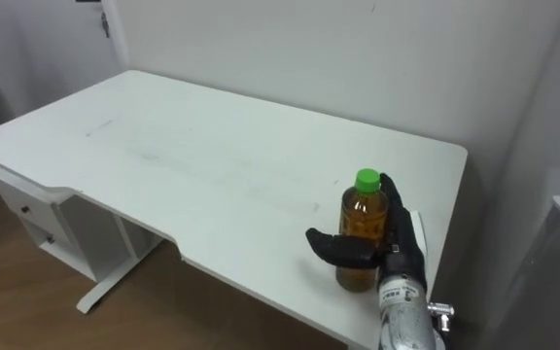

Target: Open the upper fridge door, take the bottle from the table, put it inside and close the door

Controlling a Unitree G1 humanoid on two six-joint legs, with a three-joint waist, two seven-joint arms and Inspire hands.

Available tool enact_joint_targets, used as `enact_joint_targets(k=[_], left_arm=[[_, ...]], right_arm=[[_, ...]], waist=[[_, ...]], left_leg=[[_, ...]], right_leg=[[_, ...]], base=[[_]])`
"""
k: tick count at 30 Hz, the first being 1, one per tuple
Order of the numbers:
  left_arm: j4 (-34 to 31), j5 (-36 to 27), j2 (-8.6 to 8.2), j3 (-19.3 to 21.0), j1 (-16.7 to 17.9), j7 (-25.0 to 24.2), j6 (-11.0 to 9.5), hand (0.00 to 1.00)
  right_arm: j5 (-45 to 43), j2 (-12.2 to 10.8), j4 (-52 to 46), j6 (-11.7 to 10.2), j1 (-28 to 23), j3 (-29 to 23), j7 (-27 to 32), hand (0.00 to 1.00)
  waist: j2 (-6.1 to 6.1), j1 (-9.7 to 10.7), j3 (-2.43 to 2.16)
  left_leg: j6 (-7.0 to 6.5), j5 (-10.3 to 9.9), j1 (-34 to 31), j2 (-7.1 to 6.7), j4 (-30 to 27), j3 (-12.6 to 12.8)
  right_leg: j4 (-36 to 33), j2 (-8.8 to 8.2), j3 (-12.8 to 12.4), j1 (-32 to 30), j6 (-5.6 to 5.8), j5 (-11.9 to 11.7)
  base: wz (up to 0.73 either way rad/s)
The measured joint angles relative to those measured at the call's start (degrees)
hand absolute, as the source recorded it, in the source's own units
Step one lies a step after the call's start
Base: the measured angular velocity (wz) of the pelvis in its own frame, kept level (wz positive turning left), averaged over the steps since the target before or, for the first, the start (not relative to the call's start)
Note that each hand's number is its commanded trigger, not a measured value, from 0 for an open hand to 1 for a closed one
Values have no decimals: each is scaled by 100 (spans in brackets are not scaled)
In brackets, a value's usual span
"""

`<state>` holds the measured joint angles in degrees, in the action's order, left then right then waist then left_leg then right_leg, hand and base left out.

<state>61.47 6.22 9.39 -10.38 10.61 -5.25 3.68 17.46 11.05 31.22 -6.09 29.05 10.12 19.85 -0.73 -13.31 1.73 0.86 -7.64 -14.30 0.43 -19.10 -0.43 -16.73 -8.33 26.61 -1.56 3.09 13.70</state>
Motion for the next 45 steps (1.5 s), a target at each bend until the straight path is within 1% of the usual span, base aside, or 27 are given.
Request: enact_joint_targets(k=[5,16,17,18,23,26,29,31,33,42,45], left_arm=[[-21,-110,0,-8,7,-11,-3,0],[-14,-117,10,-58,1,-12,-1,0],[-13,-116,9,-57,2,-12,0,0],[-15,-117,10,-58,3,-12,3,0],[-22,-119,11,-110,17,-14,18,0],[-26,-119,10,-141,17,-14,18,0],[-33,-119,9,-233,17,-14,25,0],[-67,-121,9,-260,17,-14,106,0],[-87,-121,9,-273,17,-13,128,0],[-195,-110,7,-283,19,2,139,0],[-190,-129,7,-283,22,3,141,0]], right_arm=[[3,0,281,-9,0,5,18,0],[9,2,741,-9,0,57,73,0],[9,2,772,-9,-1,59,72,57],[9,5,790,-12,0,59,71,100],[11,9,812,-14,0,53,80,100],[6,53,856,-16,0,39,118,100],[31,52,890,-16,0,8,134,100],[53,59,907,-11,0,-27,144,100],[59,77,909,-4,1,-29,164,100],[237,88,930,4,1,-7,98,100],[273,83,937,51,1,-15,90,100]], waist=[[-1,-2,0],[-3,15,1],[-3,15,1],[-3,13,1],[-2,6,1],[-3,11,1],[-3,10,0],[-3,11,0],[-3,11,0],[-11,11,-8],[-11,7,-8]], left_leg=[[0,0,0,-1,39,8],[-2,11,-8,-22,84,15],[-2,11,-10,-22,88,15],[-1,11,-15,-22,91,15],[-4,13,-15,-31,87,16],[-6,14,-15,-32,84,16],[-6,14,-15,-32,85,16],[-6,14,-19,-32,88,17],[-5,14,-28,-34,93,17],[-4,16,-30,-35,90,17],[-4,17,-23,-33,85,17]], right_leg=[[-2,-12,8,-24,0,0],[-3,-37,18,-62,3,2],[-5,-38,19,-63,3,2],[-5,-38,24,-64,5,3],[-5,-46,27,-58,8,5],[-7,-47,26,-58,9,5],[-6,-48,26,-60,12,7],[-2,-47,26,-66,16,11],[-2,-48,26,-74,19,18],[-22,-52,27,-86,20,20],[-28,-53,27,-115,20,20]], base=[[-1],[0],[0],[0],[0],[0],[0],[0],[0],[0],[0]])
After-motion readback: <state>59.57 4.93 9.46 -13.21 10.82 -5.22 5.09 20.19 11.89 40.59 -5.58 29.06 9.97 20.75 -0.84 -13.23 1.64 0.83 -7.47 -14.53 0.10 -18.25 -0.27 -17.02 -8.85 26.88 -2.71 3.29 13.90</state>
